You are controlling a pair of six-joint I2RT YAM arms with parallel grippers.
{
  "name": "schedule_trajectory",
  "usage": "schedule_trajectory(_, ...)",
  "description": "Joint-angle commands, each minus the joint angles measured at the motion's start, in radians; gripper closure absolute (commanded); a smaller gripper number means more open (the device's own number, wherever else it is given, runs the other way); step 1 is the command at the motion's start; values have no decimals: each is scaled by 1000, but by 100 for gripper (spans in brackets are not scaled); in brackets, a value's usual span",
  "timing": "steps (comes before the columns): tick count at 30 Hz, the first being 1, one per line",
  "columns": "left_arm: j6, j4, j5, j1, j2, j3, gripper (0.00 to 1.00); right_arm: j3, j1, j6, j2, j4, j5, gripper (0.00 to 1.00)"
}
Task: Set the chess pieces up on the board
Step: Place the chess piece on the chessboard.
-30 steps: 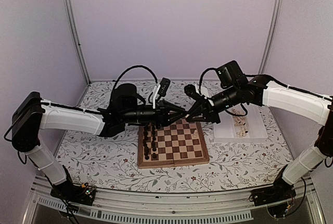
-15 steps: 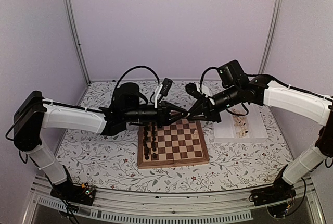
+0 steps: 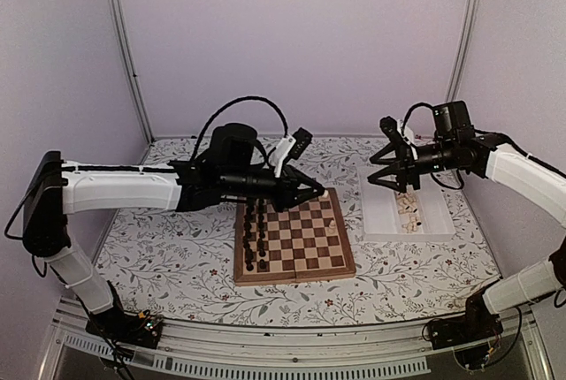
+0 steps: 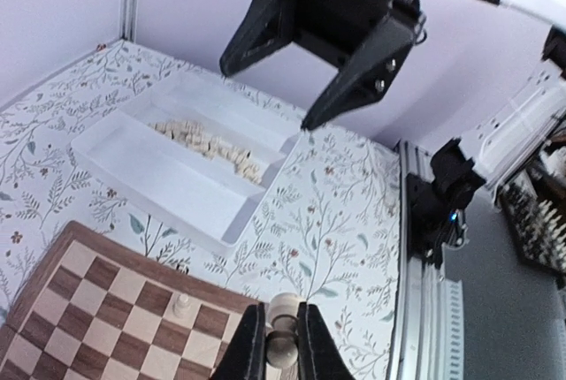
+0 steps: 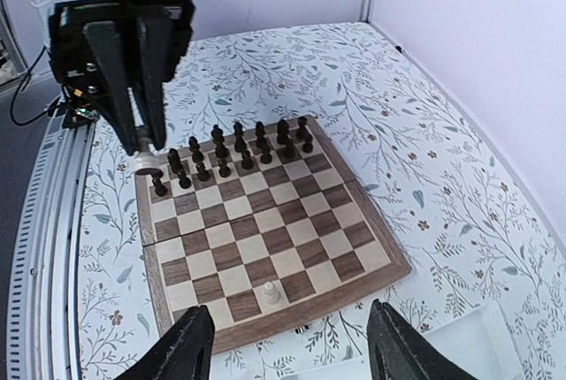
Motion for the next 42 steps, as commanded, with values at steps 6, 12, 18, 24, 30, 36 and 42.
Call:
schedule_trajectory(6,293,-577,-300,-110,105,171,99,-113,-111,126,-23,212,299,40)
schedule_trajectory(12,338,-643,-324,-169,197,243,100,-126,-117,131,33,232,362,41)
schedule_trajectory(18,347,-707,-342,-202,311,342,100,-136,-117,126,56,239,359,41)
schedule_trajectory(24,362,-729,-347,-226,379,400,99,-138,-116,119,66,239,362,41)
schedule_trajectory(30,366,-755,-364,-233,413,435,96,-138,-116,117,70,236,353,41)
schedule_trajectory(36,374,-773,-377,-242,440,461,96,-136,-117,113,77,231,350,41)
schedule_trajectory(42,377,-785,-392,-248,465,480,95,-138,-117,111,77,230,349,41)
